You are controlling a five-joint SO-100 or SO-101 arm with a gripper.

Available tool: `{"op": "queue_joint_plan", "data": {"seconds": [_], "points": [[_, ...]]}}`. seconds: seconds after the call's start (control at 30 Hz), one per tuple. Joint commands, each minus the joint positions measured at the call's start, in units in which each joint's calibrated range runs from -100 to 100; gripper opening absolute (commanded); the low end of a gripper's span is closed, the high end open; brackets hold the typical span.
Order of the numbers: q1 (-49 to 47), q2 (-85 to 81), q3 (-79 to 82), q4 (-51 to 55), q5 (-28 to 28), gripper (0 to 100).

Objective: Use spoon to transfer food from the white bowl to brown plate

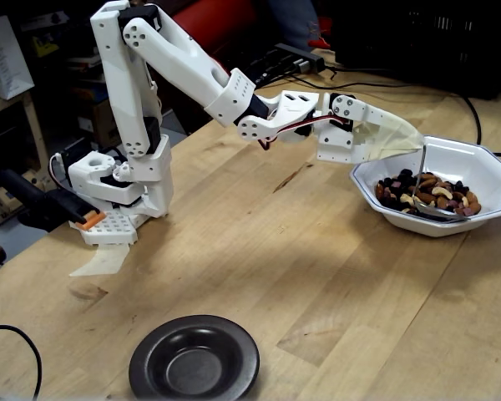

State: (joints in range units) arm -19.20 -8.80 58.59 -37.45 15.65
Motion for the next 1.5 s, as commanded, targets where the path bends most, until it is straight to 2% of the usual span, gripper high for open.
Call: {"op": "queue_joint_plan", "data": {"seconds": [0.0, 0.5, 0.97, 1.47], "points": [[-0.88, -0.65, -2.83, -0.81, -0.29, 4], [-0.88, -0.48, 7.7, -1.44, -0.24, 4], [-0.73, 8.84, 7.79, -1.6, 0.2, 4], [-0.95, 9.19, 7.79, -1.6, -0.29, 4]]}}
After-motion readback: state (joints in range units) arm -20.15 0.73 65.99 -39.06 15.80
